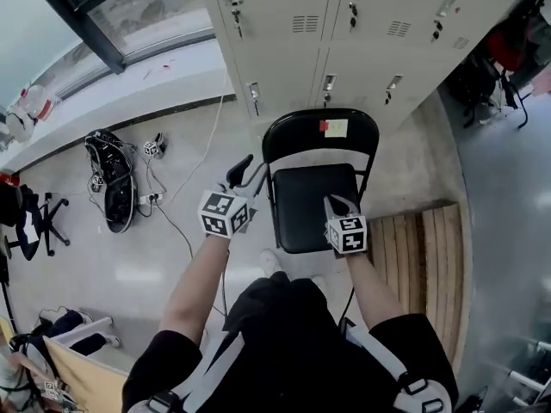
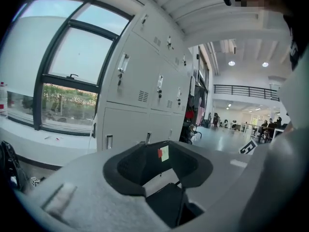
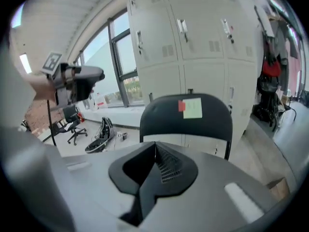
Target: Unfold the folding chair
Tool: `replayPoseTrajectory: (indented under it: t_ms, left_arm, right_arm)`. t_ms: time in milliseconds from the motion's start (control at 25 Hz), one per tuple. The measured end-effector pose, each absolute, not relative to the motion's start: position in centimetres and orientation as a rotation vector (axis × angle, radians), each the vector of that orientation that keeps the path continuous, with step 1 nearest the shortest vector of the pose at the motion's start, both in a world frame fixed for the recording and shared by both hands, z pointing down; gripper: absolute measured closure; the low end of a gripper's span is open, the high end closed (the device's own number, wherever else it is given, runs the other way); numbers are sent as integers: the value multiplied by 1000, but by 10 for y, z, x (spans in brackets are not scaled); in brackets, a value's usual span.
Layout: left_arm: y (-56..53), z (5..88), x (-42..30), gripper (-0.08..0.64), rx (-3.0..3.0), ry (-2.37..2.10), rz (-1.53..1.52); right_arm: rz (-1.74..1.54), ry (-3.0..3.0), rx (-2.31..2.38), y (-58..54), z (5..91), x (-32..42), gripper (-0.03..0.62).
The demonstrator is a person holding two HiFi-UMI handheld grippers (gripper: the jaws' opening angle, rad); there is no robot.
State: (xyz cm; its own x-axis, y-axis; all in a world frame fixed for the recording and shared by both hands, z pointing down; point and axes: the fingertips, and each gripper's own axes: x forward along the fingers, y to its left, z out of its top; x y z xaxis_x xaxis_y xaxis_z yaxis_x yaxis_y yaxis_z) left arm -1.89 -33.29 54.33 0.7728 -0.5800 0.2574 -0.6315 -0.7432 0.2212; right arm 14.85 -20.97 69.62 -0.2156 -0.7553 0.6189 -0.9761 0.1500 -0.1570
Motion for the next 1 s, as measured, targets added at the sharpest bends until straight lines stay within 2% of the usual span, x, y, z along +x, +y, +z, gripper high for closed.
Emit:
replayPoseTrajectory:
  t_ms: [160,280,560,1000]
  left_arm:
    - [-292,513,-31,463,2680,-1055,148]
    - [-260,497,-38,555,2661,-1147,74]
    - [-168,466,-31,557,2607,-1263,-50]
    - [-34,422,-29,556,2643,-1385,-169]
  right_arm:
    - [638,-2172,1796,-210,624,171,588]
    - [571,-2266,1843,-193,581,184,589]
    - [388,-2413,1823,-108,509,214,589]
    - [231,-2495,1835,4,454,257,589]
